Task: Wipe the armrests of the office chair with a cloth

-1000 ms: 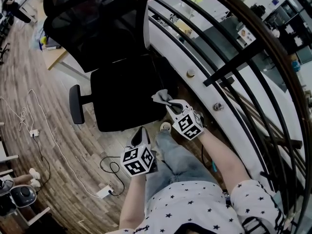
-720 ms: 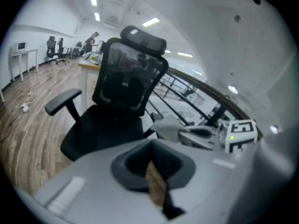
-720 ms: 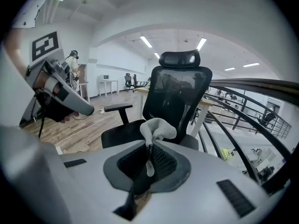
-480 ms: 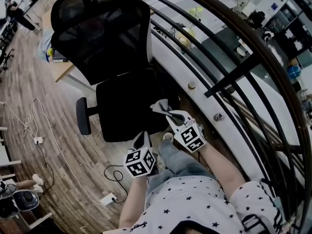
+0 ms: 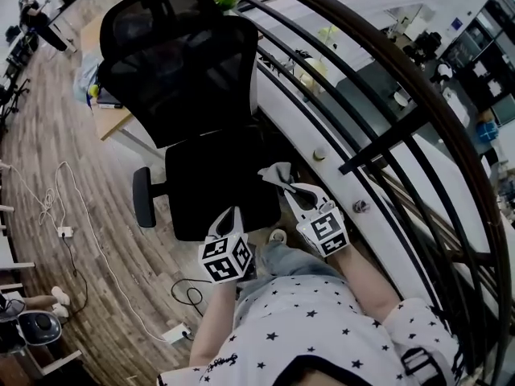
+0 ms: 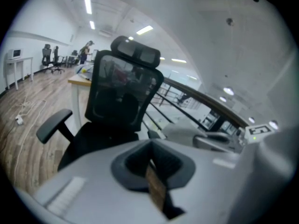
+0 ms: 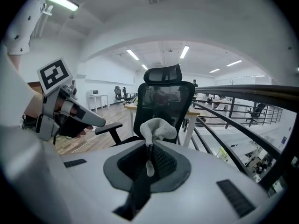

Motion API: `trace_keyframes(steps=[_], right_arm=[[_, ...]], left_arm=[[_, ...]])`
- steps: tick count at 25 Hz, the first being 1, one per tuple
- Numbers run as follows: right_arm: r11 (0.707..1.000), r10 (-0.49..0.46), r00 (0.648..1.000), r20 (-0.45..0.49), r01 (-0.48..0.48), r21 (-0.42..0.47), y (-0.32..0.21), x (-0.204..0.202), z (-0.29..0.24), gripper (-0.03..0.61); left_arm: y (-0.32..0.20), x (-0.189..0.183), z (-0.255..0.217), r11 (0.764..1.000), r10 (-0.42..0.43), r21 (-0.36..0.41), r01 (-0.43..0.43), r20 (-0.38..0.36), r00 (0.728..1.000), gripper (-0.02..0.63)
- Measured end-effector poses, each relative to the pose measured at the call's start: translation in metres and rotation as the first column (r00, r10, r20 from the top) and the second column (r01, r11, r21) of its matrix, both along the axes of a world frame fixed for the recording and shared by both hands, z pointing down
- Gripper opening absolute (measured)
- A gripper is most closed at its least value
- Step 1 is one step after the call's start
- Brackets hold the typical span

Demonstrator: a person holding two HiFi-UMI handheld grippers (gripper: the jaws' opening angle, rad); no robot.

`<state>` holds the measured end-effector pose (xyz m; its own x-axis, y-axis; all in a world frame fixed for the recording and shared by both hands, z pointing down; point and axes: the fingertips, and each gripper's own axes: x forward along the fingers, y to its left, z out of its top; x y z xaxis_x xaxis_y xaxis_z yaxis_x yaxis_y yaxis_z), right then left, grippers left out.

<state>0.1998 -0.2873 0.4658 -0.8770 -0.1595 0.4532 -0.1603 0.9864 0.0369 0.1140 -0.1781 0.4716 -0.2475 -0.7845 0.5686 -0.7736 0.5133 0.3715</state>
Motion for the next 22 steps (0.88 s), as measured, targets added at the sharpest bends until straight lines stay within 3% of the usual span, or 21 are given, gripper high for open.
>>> trace_keyframes(steps=[16,22], right_arm=[[0.997,-0.077,0.992,0.099,0.076,0.018,0.008,-0.023,-0.055,0.028],[0.996,-0.09,0.992,0.085,0.09,0.011,0.016,-0.027,-0.055,0.026]], left_arm=[[-0.02,-0.015,-0.027,0.998,0.013,0.062,-0.016,0.036,0.999,0.005],[-0.021,-0.015,-0.028,0.998,0.018,0.067,-0.021,0.038,0.999,0.005]])
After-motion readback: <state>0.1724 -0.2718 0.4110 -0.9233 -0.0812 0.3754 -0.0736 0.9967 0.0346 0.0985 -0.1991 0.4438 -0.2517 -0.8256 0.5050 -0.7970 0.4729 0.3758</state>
